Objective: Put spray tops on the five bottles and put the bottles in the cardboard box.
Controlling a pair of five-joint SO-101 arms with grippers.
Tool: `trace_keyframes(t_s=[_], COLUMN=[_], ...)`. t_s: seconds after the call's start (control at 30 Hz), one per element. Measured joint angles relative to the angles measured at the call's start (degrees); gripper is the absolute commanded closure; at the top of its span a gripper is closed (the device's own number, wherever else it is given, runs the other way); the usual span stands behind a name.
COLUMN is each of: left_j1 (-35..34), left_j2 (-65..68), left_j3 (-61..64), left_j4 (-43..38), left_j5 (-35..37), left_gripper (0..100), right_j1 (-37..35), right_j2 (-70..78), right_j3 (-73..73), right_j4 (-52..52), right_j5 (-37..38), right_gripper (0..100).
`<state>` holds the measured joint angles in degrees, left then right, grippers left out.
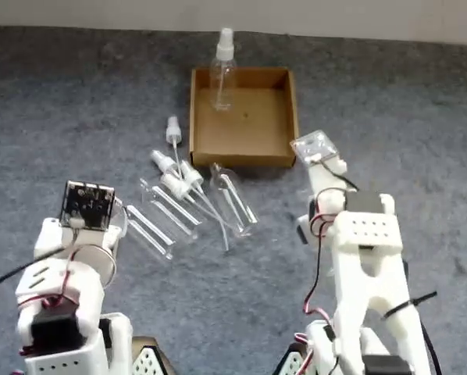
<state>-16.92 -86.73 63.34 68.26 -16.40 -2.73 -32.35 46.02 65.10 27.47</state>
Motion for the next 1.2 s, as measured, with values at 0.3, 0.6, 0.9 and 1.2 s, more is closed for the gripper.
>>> trace_keyframes(t_s=[0.3, 0.6, 0.9, 1.2], left_j1=[7.38, 11.87, 11.69, 11.69], left_j2=[43.52, 88.26, 115.87, 118.86], left_j3=[-29.80, -59.96, -79.74, -80.18], left_j4=[0.18, 0.18, 0.18, 0.18], left_j5=[12.22, 27.34, 41.41, 46.95], left_gripper=[81, 81, 81, 81], right_j1=[-4.75, -7.38, -7.38, -7.38], right_j2=[-13.01, -18.46, -18.99, -18.99], right_j3=[9.14, 14.86, 14.86, 14.86], right_j4=[0.00, 0.00, 0.00, 0.00], right_j5=[-1.32, -1.32, -1.49, -1.49], right_gripper=[99.5, 99.5, 99.5, 99.5])
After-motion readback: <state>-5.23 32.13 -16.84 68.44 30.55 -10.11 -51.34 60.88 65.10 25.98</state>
